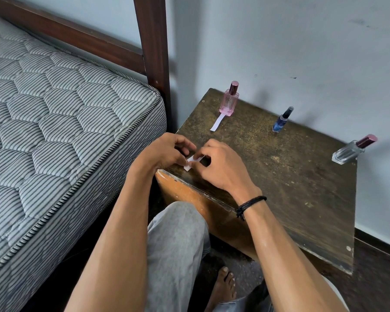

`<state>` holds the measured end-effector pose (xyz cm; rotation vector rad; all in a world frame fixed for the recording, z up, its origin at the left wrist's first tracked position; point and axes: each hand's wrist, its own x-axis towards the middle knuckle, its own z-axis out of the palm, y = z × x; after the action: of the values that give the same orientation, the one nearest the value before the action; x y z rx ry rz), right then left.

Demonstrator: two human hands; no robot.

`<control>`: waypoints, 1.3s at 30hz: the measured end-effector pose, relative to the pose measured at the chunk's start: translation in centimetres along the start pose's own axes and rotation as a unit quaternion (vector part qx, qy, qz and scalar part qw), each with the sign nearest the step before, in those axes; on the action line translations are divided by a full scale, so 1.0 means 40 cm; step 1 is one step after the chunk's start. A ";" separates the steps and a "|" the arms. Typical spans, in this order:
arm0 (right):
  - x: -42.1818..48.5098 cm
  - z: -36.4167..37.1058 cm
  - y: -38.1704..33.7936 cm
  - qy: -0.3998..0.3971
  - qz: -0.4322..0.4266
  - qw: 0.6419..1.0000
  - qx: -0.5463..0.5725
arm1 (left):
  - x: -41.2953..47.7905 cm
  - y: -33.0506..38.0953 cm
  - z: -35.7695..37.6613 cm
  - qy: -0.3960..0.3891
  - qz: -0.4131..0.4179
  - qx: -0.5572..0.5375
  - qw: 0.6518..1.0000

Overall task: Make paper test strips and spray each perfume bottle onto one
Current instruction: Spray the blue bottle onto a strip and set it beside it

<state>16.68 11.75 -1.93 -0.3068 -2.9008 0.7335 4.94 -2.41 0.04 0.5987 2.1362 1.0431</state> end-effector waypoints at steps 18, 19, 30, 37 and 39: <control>0.015 -0.018 0.012 0.057 0.146 0.967 0.199 | 0.017 -0.004 0.013 0.011 0.007 0.046 0.999; 0.016 -0.019 0.014 0.065 0.159 0.959 0.227 | 0.018 -0.004 0.013 0.011 0.007 0.048 0.999; 0.018 -0.041 0.035 0.120 0.188 0.897 0.380 | 0.024 -0.007 0.013 0.005 0.009 0.045 0.999; 0.017 -0.039 0.028 0.100 0.187 0.902 0.376 | 0.006 0.016 0.017 0.016 0.084 -0.006 0.996; 0.019 -0.037 0.027 0.099 0.184 0.909 0.361 | 0.011 0.022 0.027 0.019 0.109 0.006 0.994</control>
<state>16.40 13.52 -1.10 -0.7756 -2.1902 1.6421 5.53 -1.09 0.11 0.8385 2.1472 1.1662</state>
